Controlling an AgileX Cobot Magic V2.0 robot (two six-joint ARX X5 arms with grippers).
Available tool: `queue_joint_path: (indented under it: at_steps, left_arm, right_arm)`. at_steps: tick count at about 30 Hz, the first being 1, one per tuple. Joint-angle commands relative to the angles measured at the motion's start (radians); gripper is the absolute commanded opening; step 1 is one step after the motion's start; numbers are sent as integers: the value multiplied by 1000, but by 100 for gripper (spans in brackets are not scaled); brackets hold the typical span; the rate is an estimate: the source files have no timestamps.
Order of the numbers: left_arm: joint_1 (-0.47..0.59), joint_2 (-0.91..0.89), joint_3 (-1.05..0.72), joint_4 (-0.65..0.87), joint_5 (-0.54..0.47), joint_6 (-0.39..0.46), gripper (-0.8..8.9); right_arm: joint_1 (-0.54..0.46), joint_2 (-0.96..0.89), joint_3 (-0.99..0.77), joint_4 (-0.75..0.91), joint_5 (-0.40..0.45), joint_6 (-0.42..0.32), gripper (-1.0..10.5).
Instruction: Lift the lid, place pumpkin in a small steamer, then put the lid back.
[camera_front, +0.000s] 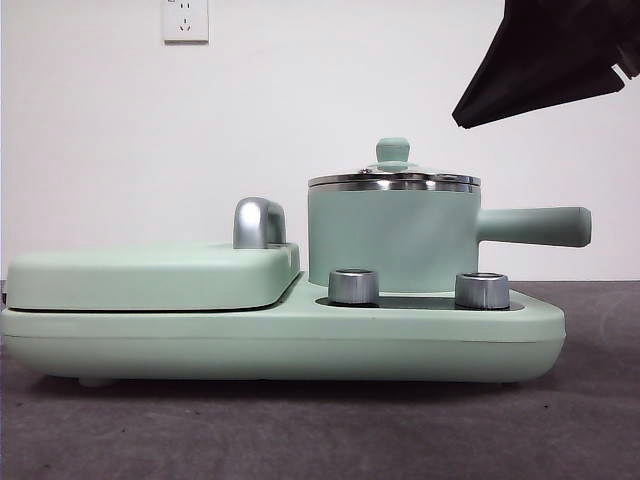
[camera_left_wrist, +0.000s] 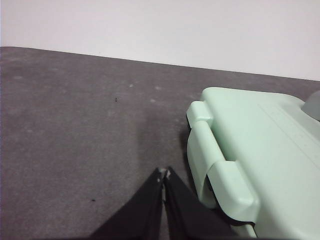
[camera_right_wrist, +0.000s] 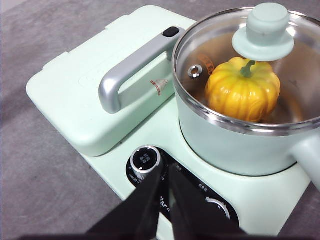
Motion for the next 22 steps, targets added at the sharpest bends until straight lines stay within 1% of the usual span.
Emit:
queue_joint_path:
  at_steps: [1, 16, 18, 20, 22]
  left_arm:
    - [0, -1, -19, 11, -2, -9, 7]
    - [0, -1, -19, 11, -2, -9, 7]
    - [0, -1, -19, 11, -2, -9, 7]
    - [0, -1, -19, 11, -2, -9, 7]
    - [0, -1, -19, 11, -2, -9, 7]
  right_arm:
    - [6, 4, 17, 10, 0, -8, 25]
    - [7, -6, 17, 8, 0, -10, 25]
    - [-3, -29, 17, 9, 27, -94, 25]
    - [-37, -64, 3, 14, 38, -137, 25]
    - [-76, -97, -34, 43, 38, -150, 25]
